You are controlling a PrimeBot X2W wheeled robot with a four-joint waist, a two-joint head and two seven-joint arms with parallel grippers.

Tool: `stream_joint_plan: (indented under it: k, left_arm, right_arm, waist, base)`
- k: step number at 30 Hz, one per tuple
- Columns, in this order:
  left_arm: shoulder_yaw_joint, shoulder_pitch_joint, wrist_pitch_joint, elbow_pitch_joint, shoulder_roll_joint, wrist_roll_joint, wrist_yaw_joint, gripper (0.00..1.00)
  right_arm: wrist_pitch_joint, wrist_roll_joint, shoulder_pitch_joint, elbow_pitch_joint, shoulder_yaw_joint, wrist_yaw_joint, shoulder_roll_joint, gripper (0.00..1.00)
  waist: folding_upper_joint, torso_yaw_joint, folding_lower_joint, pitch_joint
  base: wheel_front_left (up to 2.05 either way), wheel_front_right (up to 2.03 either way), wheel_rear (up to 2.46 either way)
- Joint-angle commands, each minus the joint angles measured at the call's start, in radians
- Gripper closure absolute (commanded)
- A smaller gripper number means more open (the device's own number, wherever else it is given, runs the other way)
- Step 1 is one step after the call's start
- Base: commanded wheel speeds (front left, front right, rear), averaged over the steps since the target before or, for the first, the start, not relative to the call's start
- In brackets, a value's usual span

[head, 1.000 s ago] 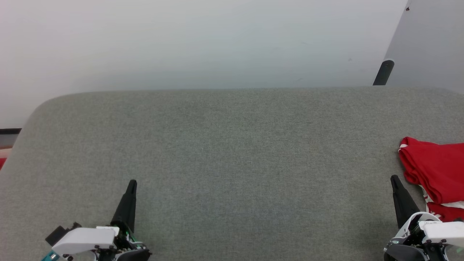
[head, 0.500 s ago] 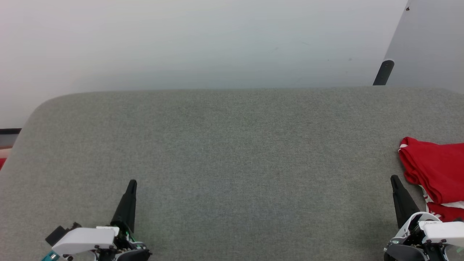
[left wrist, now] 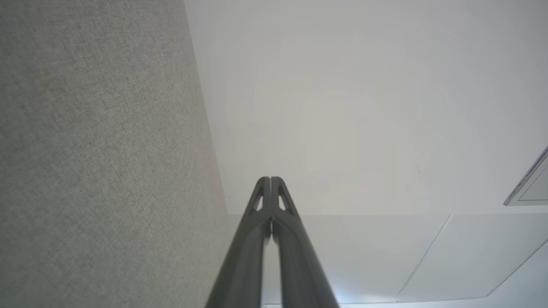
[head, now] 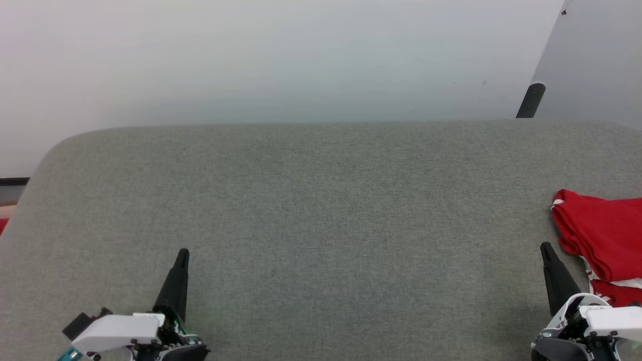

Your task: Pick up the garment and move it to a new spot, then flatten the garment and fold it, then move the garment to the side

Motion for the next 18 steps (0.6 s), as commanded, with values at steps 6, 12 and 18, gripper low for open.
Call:
stream_joint_plan:
  k: [6, 12, 18]
  left_arm:
    - [0.004, -0.010, 0.002, 0.001, -0.002, 0.001, -0.003, 1.00]
    - [0.004, -0.010, 0.002, 0.001, -0.002, 0.001, -0.003, 1.00]
    - [0.004, -0.010, 0.002, 0.001, -0.002, 0.001, -0.003, 1.00]
  right_arm:
    - [0.000, 0.004, -0.003, 0.000, 0.001, 0.000, 0.003, 1.00]
    - [0.000, 0.004, -0.003, 0.000, 0.002, 0.000, 0.003, 1.00]
    - [0.000, 0.004, -0.003, 0.000, 0.001, 0.000, 0.003, 1.00]
  waist:
    - [0.0000, 0.000, -0.0001, 0.000]
    - [0.0000, 0.000, -0.0001, 0.000]
    - [0.0000, 0.000, -0.0001, 0.000]
  base:
    - [0.00, 0.00, 0.00]
    - [0.00, 0.00, 0.00]
    - [0.00, 0.00, 0.00]
